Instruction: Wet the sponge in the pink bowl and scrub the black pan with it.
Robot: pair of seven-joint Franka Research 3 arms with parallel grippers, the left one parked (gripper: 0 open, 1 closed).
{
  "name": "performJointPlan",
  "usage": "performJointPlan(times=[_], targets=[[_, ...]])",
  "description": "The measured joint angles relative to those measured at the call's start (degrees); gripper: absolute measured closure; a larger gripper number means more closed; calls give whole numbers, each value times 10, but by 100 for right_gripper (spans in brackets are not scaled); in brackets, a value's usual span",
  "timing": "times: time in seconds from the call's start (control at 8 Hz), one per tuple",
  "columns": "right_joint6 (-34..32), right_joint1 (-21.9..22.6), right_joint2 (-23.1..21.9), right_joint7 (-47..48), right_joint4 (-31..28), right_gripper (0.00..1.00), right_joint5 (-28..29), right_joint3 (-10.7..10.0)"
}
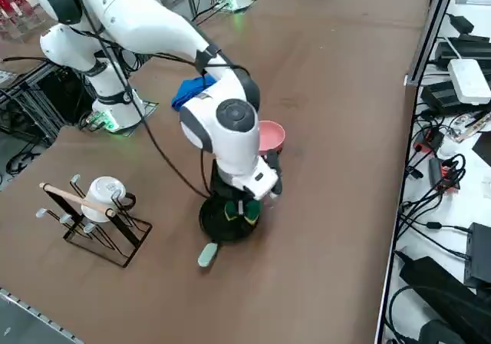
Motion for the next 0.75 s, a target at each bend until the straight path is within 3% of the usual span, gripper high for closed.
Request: performJointPlan(times=[0.75], targets=[[-84,-23,1,-49,3,93,-4,-5]])
